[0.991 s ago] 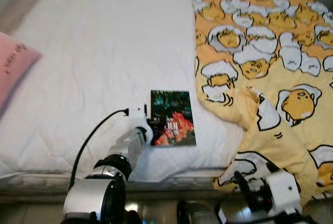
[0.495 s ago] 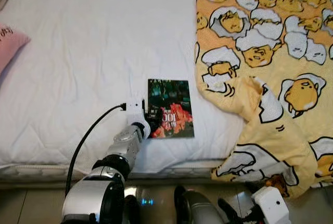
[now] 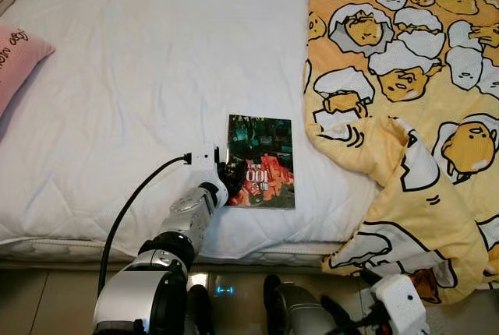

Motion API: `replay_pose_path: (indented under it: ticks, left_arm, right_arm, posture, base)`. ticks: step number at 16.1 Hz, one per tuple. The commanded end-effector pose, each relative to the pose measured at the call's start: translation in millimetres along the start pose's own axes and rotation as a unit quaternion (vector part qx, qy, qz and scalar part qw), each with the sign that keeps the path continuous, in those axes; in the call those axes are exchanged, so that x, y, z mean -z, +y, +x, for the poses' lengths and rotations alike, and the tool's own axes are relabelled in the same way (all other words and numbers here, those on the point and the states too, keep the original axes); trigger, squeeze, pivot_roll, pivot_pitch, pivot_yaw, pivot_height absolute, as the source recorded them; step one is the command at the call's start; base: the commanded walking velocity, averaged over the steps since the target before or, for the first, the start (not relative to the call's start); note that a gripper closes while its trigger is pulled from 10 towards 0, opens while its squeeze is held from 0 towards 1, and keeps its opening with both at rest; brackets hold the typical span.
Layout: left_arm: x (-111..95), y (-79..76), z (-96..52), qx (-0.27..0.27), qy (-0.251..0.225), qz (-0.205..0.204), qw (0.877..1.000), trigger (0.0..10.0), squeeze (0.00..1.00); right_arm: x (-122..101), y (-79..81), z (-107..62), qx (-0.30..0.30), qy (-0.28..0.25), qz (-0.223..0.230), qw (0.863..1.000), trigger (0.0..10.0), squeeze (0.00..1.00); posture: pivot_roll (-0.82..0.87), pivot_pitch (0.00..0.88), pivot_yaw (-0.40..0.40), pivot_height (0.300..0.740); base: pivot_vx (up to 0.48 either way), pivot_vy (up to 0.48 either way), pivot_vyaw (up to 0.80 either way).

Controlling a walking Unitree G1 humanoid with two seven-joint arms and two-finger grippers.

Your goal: Clean up the room

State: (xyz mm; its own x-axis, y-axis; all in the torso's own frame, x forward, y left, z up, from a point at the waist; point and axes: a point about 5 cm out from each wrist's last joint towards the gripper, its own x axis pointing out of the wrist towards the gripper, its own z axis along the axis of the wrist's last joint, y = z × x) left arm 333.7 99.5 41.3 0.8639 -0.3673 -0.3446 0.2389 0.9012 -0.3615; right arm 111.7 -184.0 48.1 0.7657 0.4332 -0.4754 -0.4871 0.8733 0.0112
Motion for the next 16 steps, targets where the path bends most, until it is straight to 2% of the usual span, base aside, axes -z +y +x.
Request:
replay_pose_path:
  ticks: [1,4,8,10,12,14,16]
  left_arm:
    - [32,-0.4,-6.7,0.002,0.06,-0.013,0.998,0.0,0.0]
    - [31,-0.1,-7.2,0.014,0.058,-0.007,0.998,0.0,0.0]
    - [26,-3.7,-6.8,0.046,0.037,-0.033,0.998,0.0,0.0]
    - [22,-7.3,-5.2,0.062,0.023,-0.051,0.997,0.0,0.0]
    - [18,-9.2,-4.1,0.071,0.017,-0.043,0.996,0.0,0.0]
    - [14,-17.3,-2.8,0.113,0.013,0.002,0.994,0.0,0.0]
    - [7,-17.2,-2.2,0.121,0.002,0.011,0.993,0.0,0.0]
  right_arm:
    - [3,2.0,-0.1,-0.007,0.008,0.013,1.0,10.0,0.0]
    - [3,0.9,3.8,-0.008,0.004,0.015,1.0,10.0,0.0]
    - [4,5.6,10.4,-0.01,-0.002,0.023,1.0,10.0,0.0]
    - [2,2.7,14.7,-0.006,-0.008,0.022,1.0,10.0,0.0]
    - [0,1.4,18.9,-0.006,-0.013,0.02,1.0,10.0,0.0]
    - [-1,0.9,22.6,-0.008,-0.016,0.019,1.0,10.0,0.0]
    - [-2,-0.3,27.2,-0.01,-0.019,0.016,1.0,10.0,0.0]
  posture:
    - [-0.34,0.28,-0.064,0.74]
    - [-0.33,0.273,-0.054,0.74]
    - [-0.31,0.266,-0.04,0.74]
    - [-0.31,0.258,-0.036,0.74]
    - [-0.31,0.25,-0.033,0.74]
    - [-0.3,0.247,-0.03,0.74]
    - [-0.3,0.234,-0.025,0.74]
  base:
    - [0.0,0.0,0.0]
    - [0.0,0.0,0.0]
    - [0.0,0.0,0.0]
    - [0.0,0.0,0.0]
    - [0.0,0.0,0.0]
    - [0.0,0.0,0.0]
    - [0.0,0.0,0.0]
